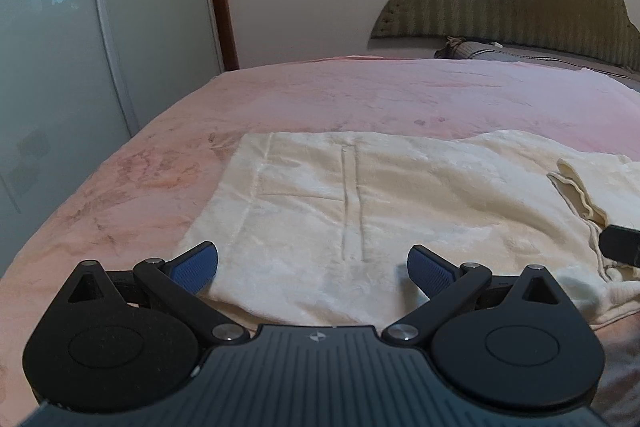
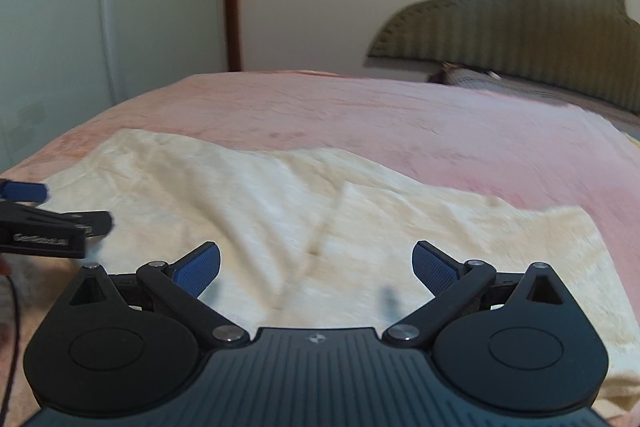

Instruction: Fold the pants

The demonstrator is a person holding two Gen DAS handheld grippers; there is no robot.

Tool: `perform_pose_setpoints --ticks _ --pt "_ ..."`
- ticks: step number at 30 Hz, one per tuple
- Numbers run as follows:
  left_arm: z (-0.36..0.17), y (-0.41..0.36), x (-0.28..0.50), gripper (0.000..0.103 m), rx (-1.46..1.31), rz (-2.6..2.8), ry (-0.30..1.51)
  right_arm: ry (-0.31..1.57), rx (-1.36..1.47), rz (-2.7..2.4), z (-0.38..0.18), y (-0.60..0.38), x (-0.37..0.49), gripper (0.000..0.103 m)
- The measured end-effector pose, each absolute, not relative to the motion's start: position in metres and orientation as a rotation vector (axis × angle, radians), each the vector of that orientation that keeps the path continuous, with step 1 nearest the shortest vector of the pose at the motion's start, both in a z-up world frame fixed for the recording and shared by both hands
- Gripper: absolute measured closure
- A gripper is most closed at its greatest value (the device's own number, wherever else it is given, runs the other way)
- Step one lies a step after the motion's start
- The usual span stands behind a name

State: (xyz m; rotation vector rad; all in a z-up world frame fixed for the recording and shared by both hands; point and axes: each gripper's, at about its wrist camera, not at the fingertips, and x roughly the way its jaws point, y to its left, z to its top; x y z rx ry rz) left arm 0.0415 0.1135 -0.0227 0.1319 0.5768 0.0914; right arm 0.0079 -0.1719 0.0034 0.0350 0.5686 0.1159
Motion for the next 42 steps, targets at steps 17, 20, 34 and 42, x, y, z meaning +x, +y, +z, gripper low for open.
perform_pose_setpoints --ticks 17,20,34,42 --pt "-0.011 0.267 0.042 0.002 -0.554 0.046 0.778 0.358 -0.755 0.387 -0.015 0.014 -0.014 0.0" --pt "-0.016 0.27 0.045 0.002 -0.62 -0.016 0.799 0.324 -0.838 0.347 -0.024 0.029 -0.005 0.0" --pt "-0.043 0.289 0.106 0.001 -0.975 -0.22 0.83 0.287 -0.904 0.455 -0.031 0.066 0.025 0.077" --pt "-0.05 0.28 0.151 0.011 -0.978 -0.236 0.884 0.418 -0.596 0.639 0.012 0.022 0.04 0.079"
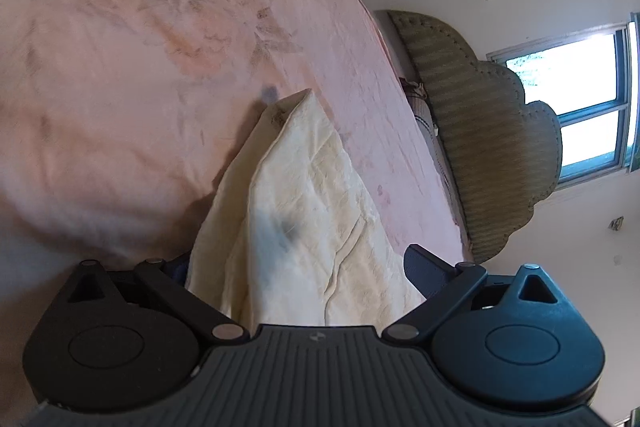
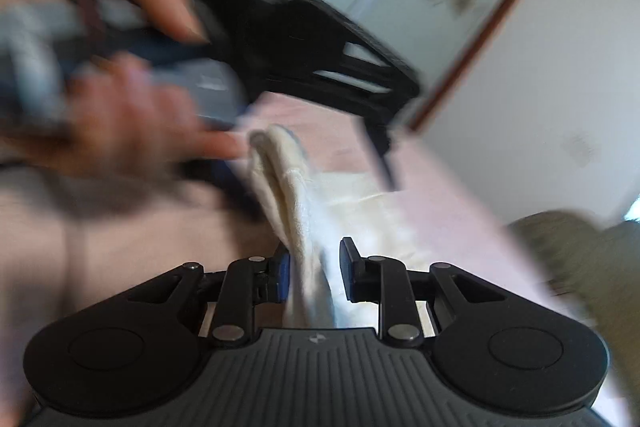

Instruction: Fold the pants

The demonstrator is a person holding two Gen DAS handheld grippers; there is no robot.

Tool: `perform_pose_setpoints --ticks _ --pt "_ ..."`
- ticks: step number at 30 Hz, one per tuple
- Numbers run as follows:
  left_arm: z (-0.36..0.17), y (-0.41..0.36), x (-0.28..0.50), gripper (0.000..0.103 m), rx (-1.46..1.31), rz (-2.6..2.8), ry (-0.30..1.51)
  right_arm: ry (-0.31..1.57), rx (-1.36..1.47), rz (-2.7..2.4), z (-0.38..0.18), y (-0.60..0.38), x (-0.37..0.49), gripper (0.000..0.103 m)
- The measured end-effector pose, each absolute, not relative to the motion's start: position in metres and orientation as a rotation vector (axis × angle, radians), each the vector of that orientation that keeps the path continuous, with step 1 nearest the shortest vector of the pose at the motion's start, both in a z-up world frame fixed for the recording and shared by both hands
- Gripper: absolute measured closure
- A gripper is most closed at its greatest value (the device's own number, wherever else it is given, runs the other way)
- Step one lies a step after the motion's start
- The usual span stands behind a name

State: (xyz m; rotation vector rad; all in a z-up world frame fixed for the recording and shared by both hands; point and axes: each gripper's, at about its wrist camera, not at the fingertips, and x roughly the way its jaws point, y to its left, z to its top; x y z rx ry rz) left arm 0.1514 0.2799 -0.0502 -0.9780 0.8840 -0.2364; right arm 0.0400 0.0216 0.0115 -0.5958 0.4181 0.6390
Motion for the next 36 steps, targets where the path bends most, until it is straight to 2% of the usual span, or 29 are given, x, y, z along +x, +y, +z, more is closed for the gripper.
perform_pose_setpoints --ticks 1,2,4,9,11,14,26,30,36 --pt "-0.048 0.278 0.154 0.023 -0.949 -0.234 0.875 0.446 -0.549 0.709 0.018 0.013 0.039 0.079" --pt "-0.047 0.276 0.157 0.031 -0.911 -0.224 0.877 0.45 -0.499 0.745 0.026 0.004 0.039 0.079" --pt "-0.049 0.276 0.158 0.057 -0.865 -0.188 0.887 0.455 -0.387 0.734 0.041 -0.014 0.05 0.079" --pt "-0.047 0.274 0.149 0.087 -0.757 -0.152 0.863 0.61 -0.258 0.51 0.024 -0.043 0.108 0.076" --pt "-0.042 0.268 0.144 0.089 -0.71 -0.146 0.841 0.717 -0.243 0.49 -0.001 -0.047 0.127 0.076" --pt "-0.027 0.257 0.134 0.091 -0.64 -0.136 0.789 0.701 -0.195 0.485 0.002 -0.056 0.127 0.075" --pt "0.058 0.156 0.08 0.091 -0.495 -0.241 0.549 0.496 0.201 0.548 0.054 -0.094 0.113 0.075" --pt "0.076 0.114 0.07 0.088 -0.481 -0.322 0.524 0.423 0.243 0.493 0.069 -0.129 0.087 0.075" --pt "0.094 0.03 0.069 0.078 -0.422 -0.49 0.481 0.343 0.426 0.407 0.073 -0.209 0.054 0.075"
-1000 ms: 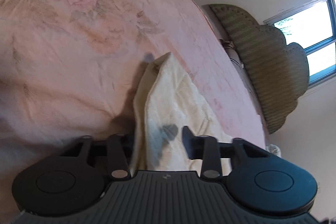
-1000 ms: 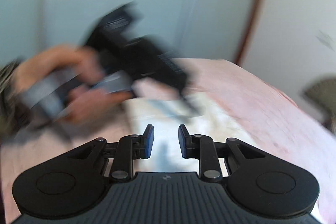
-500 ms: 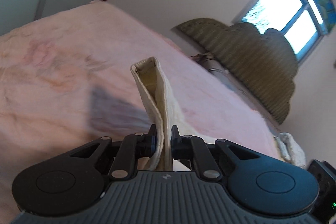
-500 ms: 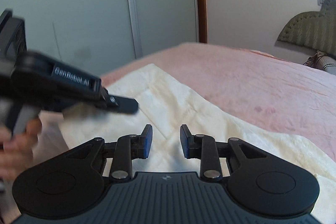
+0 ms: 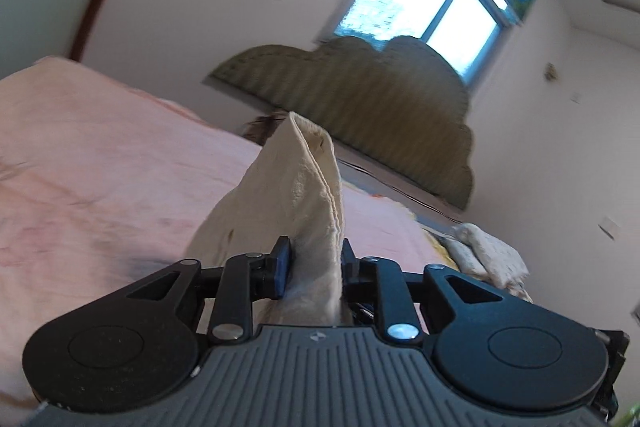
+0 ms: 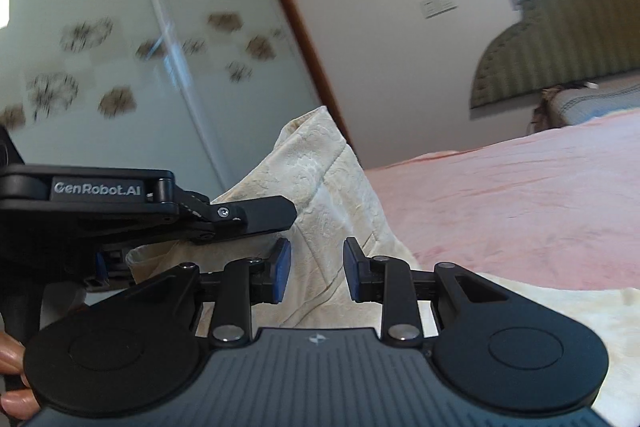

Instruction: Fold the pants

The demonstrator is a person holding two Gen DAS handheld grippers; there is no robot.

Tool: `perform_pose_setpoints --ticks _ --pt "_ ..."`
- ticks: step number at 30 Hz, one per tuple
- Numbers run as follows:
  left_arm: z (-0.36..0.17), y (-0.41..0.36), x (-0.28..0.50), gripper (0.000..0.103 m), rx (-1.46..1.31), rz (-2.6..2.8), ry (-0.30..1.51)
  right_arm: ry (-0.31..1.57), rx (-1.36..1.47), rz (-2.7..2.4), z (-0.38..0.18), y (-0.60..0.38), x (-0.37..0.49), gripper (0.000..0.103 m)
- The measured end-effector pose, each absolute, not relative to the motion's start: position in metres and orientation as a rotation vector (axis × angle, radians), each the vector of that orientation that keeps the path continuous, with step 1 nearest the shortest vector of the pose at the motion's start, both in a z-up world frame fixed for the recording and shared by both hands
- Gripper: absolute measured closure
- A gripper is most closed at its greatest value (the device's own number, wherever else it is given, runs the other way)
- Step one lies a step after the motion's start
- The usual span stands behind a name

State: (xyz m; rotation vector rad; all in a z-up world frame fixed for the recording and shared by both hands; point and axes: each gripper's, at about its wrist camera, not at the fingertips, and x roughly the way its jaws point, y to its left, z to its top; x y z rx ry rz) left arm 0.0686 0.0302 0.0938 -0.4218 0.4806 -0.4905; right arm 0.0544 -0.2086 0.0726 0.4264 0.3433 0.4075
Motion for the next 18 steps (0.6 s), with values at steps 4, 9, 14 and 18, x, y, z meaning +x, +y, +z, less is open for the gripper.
perform_pose_setpoints --ticks 4,9,14,18 --pt "0.089 -0.028 0.079 0.075 -0.385 -0.581 0.503 0.309 0.512 0.321 0.071 -0.26 0.036 0.075" --pt "0.064 -0.094 0.091 0.074 -0.356 -0.678 0.586 0.296 0.635 0.222 0.057 -0.319 0.012 0.075" --pt "0.025 -0.146 0.109 0.073 -0.358 -0.723 0.701 0.333 0.733 0.121 0.034 -0.363 0.0 0.075" --pt "-0.003 -0.173 0.117 0.071 -0.351 -0.747 0.768 0.384 0.775 0.031 0.014 -0.384 -0.006 0.075"
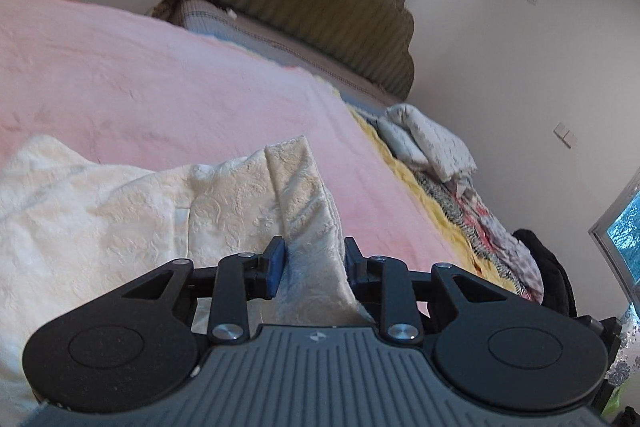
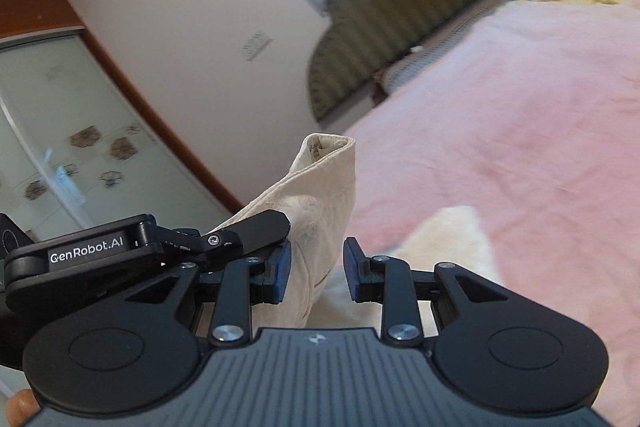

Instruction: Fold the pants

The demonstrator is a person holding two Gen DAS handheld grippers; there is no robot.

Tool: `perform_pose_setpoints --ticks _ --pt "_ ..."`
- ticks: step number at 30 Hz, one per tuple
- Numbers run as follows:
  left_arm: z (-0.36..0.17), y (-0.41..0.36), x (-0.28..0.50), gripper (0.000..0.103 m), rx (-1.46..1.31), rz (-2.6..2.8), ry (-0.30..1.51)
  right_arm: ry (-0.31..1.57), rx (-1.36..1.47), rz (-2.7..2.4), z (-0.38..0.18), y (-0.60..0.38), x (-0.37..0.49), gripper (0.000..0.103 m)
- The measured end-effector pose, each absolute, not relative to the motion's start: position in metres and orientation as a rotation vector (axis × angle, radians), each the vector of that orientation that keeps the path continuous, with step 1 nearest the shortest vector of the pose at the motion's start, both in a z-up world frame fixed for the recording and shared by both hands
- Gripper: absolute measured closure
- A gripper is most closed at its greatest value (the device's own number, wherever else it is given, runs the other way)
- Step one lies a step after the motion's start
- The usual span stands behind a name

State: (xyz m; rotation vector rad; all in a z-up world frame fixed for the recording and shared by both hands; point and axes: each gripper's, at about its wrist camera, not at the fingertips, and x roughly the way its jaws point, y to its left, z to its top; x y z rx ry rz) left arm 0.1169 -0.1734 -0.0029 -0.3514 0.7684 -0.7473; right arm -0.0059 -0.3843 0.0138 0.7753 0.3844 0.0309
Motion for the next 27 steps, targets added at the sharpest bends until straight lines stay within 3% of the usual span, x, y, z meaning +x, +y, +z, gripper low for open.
perform_pose_setpoints --ticks 5,9,14,17,21,27 --pt "-0.019 -0.199 0.114 0.067 -0.298 -0.757 0.779 0.408 0.811 -0.026 -0.004 -0.401 -0.014 0.075" --pt "-0.04 -0.201 0.125 0.056 -0.358 -0.798 0.843 0.43 0.819 -0.082 -0.016 -0.415 -0.019 0.075" --pt "-0.045 -0.198 0.123 0.057 -0.391 -0.877 0.894 0.41 0.83 -0.196 -0.023 -0.43 -0.033 0.074" --pt "-0.03 -0.184 0.116 0.055 -0.343 -0.869 0.822 0.365 0.789 -0.248 -0.013 -0.436 -0.041 0.074" --pt "-0.008 -0.151 0.118 0.034 -0.218 -0.704 0.699 0.357 0.664 -0.221 0.009 -0.426 -0.033 0.074" --pt "-0.004 -0.094 0.146 0.032 -0.183 -0.49 0.688 0.406 0.68 0.072 0.022 -0.401 0.012 0.073"
